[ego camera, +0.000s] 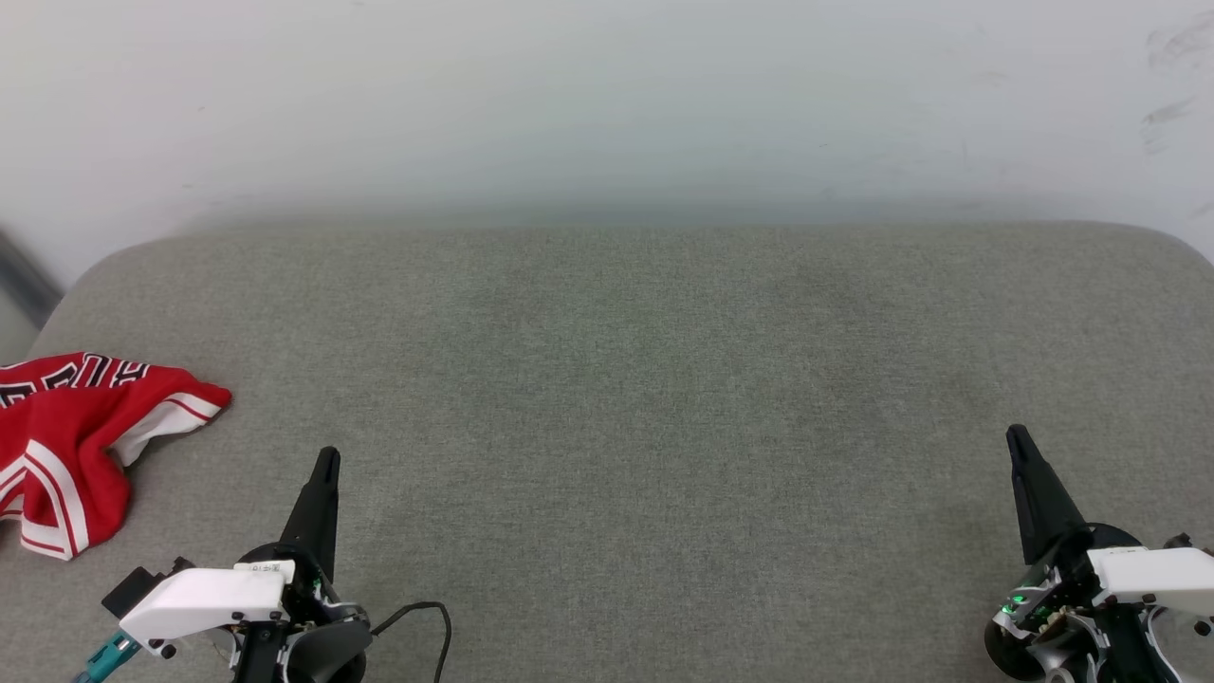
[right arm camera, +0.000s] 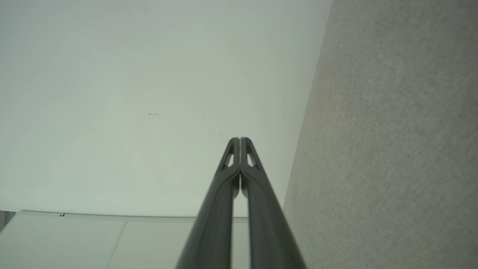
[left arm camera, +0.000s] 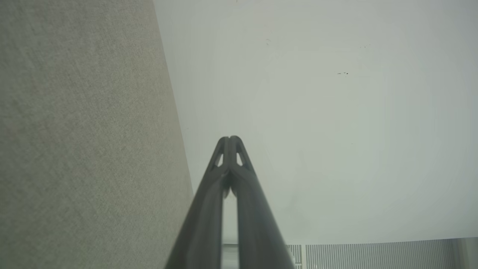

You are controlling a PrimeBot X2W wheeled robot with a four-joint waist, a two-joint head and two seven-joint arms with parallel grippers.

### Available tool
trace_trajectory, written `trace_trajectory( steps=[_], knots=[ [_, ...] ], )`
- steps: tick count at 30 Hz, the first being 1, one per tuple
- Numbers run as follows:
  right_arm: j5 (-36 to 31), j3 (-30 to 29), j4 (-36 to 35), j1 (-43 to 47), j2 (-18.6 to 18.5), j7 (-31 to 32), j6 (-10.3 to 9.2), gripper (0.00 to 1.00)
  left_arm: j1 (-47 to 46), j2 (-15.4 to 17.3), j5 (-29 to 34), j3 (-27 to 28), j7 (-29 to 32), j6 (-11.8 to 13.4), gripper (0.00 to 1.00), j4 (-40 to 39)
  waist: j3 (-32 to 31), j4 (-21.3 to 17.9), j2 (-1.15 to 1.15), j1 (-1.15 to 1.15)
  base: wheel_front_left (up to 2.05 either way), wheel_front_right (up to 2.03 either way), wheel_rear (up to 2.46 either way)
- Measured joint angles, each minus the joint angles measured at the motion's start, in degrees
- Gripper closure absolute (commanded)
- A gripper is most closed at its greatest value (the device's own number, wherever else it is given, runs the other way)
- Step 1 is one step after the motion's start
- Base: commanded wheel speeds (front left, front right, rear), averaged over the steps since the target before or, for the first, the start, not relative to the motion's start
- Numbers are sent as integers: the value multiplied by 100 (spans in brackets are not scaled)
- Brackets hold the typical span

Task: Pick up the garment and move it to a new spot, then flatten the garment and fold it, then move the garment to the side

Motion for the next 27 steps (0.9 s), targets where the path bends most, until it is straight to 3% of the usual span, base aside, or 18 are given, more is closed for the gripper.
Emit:
trace_trajectory(
  steps=[26, 27],
  knots=[
    [0, -1, 0, 0, 0, 0, 0, 100, 0, 0, -1, -1, 0, 0, 100, 0, 0, 0, 0, 0, 0, 0, 0],
    [2, 0, 18, 13, 0, -1, 1, 0, 8, 0, -2, -4, -1, 1, 0, 22, 0, 0, 0, 0, 0, 0, 0]
  ],
)
